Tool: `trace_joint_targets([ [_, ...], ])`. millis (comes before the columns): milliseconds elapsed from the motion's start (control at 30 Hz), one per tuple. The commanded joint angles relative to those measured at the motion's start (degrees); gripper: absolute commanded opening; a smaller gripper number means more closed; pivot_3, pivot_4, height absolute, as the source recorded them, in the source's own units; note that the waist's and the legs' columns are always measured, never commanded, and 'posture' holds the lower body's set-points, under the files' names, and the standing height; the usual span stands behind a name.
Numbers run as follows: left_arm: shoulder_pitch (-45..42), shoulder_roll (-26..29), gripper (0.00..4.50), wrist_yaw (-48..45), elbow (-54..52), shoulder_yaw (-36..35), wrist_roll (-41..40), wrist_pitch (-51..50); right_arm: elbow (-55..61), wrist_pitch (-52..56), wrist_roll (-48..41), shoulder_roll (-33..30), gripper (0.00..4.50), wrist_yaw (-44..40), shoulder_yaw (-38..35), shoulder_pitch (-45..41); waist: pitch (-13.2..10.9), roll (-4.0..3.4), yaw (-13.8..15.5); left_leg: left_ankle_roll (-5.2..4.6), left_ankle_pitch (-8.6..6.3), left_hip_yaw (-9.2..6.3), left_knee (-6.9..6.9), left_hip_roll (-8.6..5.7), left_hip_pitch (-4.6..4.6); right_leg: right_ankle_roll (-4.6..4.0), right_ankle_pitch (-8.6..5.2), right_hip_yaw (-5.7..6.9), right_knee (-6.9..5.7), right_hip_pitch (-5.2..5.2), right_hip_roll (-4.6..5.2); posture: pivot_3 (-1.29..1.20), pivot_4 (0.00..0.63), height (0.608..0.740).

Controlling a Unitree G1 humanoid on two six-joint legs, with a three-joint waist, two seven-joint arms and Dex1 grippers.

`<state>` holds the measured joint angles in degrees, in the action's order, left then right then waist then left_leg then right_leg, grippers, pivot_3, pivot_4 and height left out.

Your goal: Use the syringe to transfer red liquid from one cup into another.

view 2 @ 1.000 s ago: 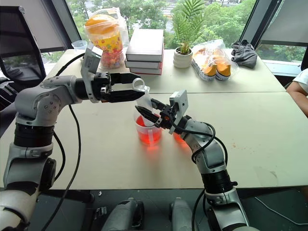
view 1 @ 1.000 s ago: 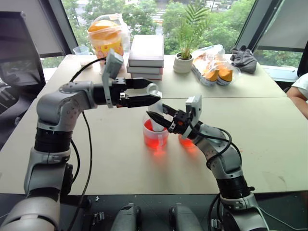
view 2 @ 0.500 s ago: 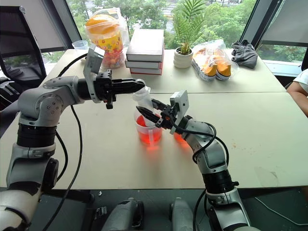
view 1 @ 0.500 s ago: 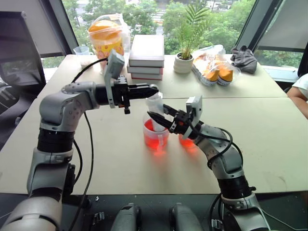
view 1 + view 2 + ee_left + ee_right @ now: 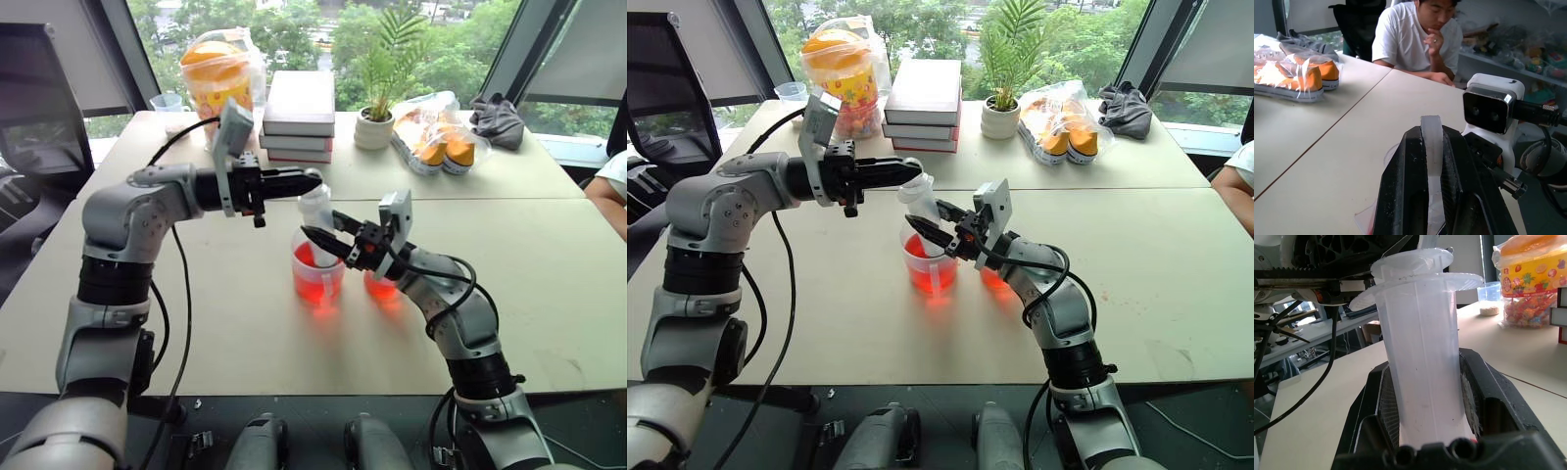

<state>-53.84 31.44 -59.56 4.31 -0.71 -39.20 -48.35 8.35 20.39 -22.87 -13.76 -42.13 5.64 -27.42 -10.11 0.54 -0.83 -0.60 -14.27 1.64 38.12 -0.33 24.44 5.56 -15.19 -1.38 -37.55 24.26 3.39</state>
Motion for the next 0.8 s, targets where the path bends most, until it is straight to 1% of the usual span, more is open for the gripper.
trace_joint_targets([
  [33, -4.44, 1.07, 0.01, 1.00, 0.84, -3.68, 0.81, 3.92, -0.27, 1.40, -0.30, -1.29, 1.37, -2.99, 2.49, 0.60, 0.00, 0.00, -0.01, 0.00, 0.00, 0.00, 0.00, 0.00, 0.00, 0.00, 0.00, 0.00, 0.00, 0.00, 0.00, 0.00, 0.150, 0.740],
  [800, -7.23, 3.31, 0.01, -0.31, 4.72, -5.02, 2.57, 6.94, -1.92, 1.20, -0.23, -1.68, 1.37, -3.89, 3.01, 0.08, 0.00, 0.00, -0.02, 0.00, 0.00, 0.00, 0.00, 0.00, 0.00, 0.00, 0.00, 0.00, -0.01, 0.00, -0.01, 0.00, 0.150, 0.740],
])
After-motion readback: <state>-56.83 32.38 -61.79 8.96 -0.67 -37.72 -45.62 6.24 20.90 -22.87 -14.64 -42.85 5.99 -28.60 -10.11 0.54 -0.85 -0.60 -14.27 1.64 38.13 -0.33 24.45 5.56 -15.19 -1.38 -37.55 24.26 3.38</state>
